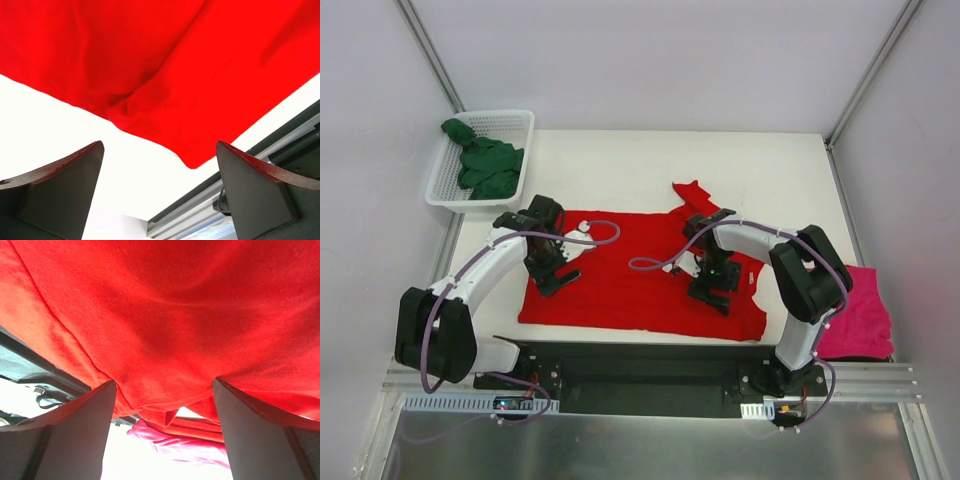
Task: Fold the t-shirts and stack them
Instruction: Fold the flattened tshirt in 1/3 of the way
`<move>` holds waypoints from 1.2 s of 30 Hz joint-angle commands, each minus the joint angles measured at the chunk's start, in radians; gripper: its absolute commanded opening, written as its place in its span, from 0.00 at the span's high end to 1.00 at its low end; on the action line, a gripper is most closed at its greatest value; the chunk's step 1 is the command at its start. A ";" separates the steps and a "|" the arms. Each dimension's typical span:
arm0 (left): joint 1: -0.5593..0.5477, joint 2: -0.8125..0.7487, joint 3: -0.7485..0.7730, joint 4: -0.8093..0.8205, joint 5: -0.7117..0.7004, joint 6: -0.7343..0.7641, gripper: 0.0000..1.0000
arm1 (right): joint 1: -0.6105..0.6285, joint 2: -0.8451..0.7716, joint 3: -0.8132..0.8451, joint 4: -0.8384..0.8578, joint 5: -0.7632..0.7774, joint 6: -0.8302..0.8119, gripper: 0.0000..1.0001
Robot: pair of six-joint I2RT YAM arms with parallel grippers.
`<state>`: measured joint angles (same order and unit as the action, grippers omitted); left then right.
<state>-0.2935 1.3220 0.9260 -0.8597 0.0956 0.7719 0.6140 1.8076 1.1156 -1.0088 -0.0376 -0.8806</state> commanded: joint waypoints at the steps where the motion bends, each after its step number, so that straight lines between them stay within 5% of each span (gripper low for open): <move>1: 0.007 0.043 -0.038 0.027 -0.002 0.046 0.05 | 0.010 -0.045 -0.002 -0.031 0.011 0.009 0.18; 13: 0.011 0.227 -0.122 0.225 0.000 0.060 0.08 | 0.009 -0.044 0.024 -0.031 0.021 0.011 0.18; 36: -0.004 0.108 -0.280 0.149 0.059 0.010 0.07 | 0.006 -0.017 0.055 -0.053 0.031 -0.031 0.18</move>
<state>-0.2932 1.4101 0.7246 -0.6292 0.0891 0.8127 0.6170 1.8057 1.1271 -1.0115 -0.0116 -0.8848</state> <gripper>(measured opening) 0.928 0.820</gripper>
